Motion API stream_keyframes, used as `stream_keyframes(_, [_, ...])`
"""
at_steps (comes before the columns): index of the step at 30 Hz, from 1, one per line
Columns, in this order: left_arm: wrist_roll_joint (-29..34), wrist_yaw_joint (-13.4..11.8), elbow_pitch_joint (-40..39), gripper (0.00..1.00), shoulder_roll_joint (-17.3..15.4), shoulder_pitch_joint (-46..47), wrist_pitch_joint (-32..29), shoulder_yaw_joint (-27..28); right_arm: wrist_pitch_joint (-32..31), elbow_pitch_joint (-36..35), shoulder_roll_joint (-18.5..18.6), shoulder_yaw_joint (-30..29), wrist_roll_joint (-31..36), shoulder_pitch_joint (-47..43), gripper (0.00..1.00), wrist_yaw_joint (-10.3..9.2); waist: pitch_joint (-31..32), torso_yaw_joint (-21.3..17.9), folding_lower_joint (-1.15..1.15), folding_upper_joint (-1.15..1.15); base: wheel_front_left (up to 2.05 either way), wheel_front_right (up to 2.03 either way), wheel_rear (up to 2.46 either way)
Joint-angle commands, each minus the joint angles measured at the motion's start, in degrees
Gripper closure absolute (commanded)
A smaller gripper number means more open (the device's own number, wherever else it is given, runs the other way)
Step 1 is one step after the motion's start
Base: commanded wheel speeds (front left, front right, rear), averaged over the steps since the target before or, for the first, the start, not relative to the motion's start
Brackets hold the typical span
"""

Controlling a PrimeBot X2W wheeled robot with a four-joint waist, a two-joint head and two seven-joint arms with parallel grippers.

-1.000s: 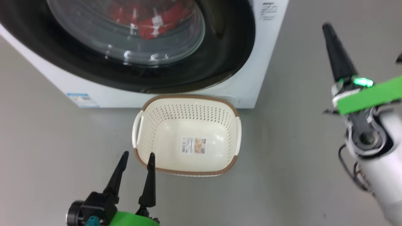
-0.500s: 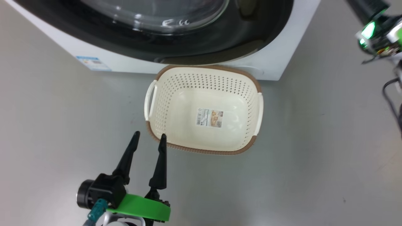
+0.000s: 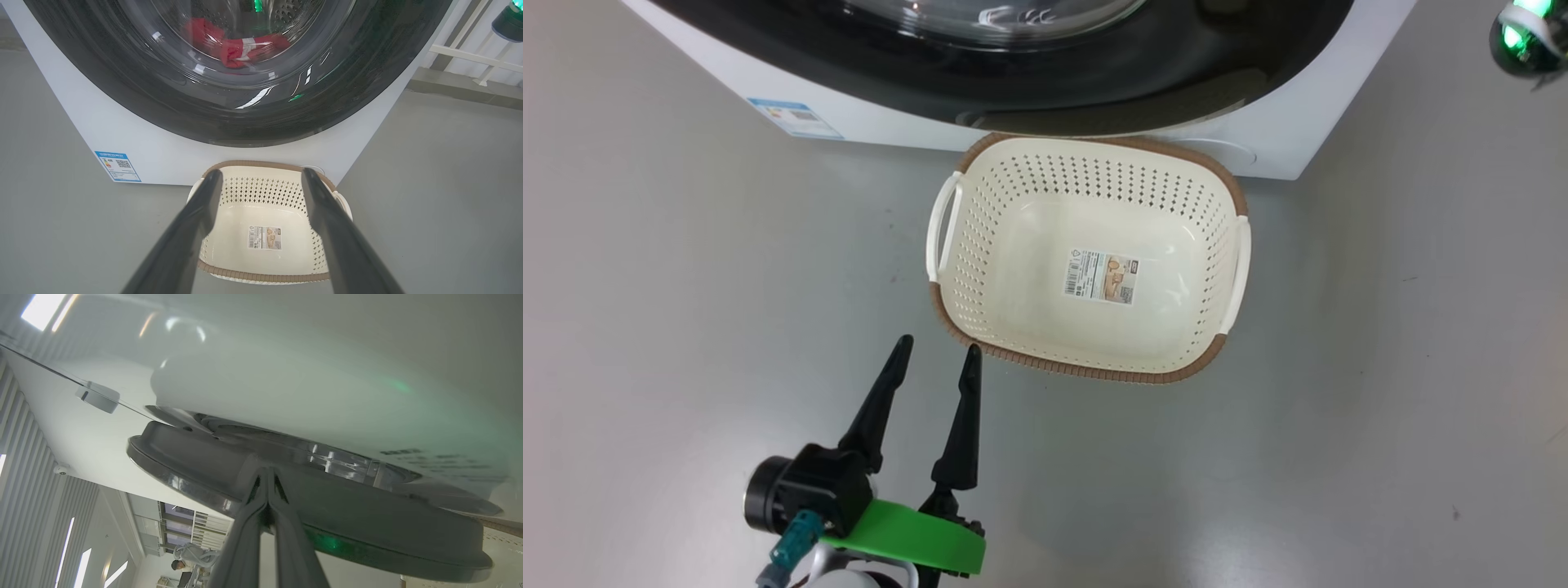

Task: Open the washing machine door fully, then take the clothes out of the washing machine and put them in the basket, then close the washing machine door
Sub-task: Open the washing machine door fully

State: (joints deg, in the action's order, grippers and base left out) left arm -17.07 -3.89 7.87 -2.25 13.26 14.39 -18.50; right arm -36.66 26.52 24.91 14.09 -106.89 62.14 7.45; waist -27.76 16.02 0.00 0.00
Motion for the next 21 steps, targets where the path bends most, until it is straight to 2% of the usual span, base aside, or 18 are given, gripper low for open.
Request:
stream_keyframes(1, [-0.40,0.34,-1.04,0.00,-0.63,0.81,0.61,1.39,-0.73,0.07,-0.70,0.24,-0.02,1.91,1.00,0.03,-0.59,0.38,0.00,0.00,0.00,0.00,0.00])
stream_keyframes(8, [-1.10,0.23,-1.22,0.00,-0.63,1.41,0.61,0.58,-3.42,4.25,-1.98,1.98,1.33,5.53,1.00,0.03,-1.79,1.25,0.00,0.00,0.00,0.00,0.00])
stream_keyframes(21, [-1.51,-0.08,-0.80,0.00,-0.63,1.32,0.61,0.84,-6.42,3.76,-3.54,3.45,3.94,3.33,1.00,0.03,-0.11,0.59,0.00,0.00,0.00,0.00,0.00])
